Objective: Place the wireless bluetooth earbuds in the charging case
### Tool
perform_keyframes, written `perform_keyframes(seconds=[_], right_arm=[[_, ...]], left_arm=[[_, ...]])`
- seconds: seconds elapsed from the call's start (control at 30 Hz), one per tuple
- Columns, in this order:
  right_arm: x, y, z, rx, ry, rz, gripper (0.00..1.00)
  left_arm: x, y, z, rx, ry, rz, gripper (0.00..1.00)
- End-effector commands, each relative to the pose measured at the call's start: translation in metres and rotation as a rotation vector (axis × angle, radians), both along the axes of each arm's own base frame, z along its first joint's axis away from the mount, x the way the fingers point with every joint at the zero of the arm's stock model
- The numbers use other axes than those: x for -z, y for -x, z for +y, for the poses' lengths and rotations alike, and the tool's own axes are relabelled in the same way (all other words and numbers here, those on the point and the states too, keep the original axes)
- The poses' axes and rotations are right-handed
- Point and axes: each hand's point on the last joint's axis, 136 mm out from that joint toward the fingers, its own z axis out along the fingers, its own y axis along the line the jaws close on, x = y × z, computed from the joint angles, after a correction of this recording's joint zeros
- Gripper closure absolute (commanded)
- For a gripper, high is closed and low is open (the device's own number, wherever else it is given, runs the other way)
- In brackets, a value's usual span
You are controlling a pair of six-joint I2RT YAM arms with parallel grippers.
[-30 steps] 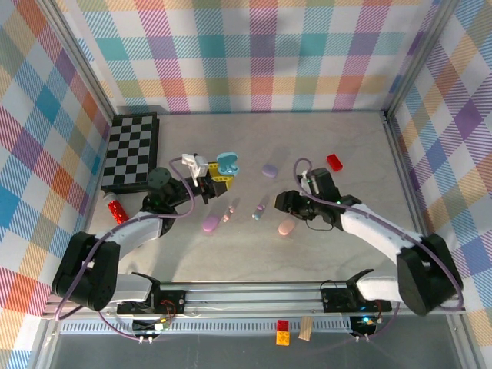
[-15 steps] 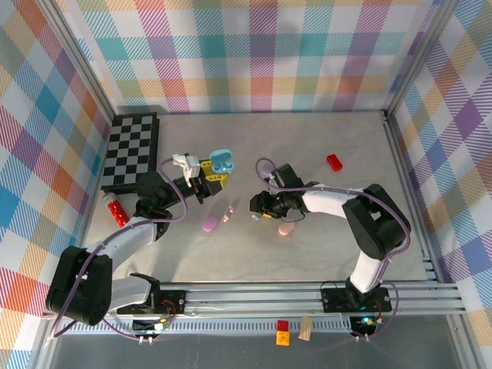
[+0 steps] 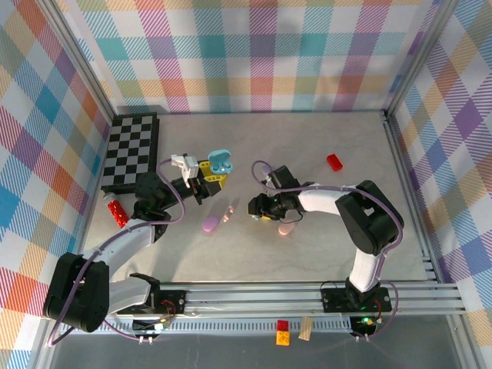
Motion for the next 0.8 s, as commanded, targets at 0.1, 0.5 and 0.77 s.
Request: perform_keyframes(seconds=[0.1,0.5,0.77], right_arm=[[-0.018,0.025,0.025,-0.065,-0.029,0.017,0.52],[-0.039,0.016,0.015,-0.156,0.110,-0.156,0.52],[-0.034,0.006,0.008,-0.223,0.451,-0.337,0.53]], left_arm=[[-0.010,0.002,0.007,-0.023,0.008,-0.035,0.63],[-0.011,-0.019,0.037,-0.166,0.023,-0.031,0.64],[-0.019,-0.042,0.092,-0.341,0.097,-0.046,0.63]])
